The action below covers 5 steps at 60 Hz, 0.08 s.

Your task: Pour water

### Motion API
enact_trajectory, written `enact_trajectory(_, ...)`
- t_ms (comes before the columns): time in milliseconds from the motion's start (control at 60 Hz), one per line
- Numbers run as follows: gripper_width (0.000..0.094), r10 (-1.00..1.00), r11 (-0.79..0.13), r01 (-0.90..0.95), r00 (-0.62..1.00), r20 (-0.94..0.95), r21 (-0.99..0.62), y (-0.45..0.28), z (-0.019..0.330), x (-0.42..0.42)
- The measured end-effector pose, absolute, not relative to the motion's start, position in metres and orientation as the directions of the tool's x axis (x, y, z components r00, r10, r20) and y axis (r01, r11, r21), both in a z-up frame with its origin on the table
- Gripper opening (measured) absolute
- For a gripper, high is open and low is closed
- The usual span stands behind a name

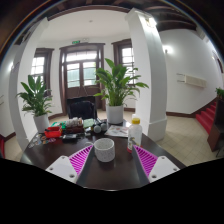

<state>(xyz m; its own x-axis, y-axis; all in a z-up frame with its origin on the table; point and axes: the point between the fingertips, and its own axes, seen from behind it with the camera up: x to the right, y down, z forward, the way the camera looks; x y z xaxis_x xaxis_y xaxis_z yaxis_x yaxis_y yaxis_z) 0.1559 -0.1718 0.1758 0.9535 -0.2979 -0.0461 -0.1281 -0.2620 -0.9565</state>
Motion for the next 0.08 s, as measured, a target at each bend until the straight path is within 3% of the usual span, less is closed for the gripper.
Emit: enact_trajectory(83, 0.0754, -0.3, -0.265, -0.117, 0.953, -0.033, -0.957, -0.1739, 0.1763, 0.1535)
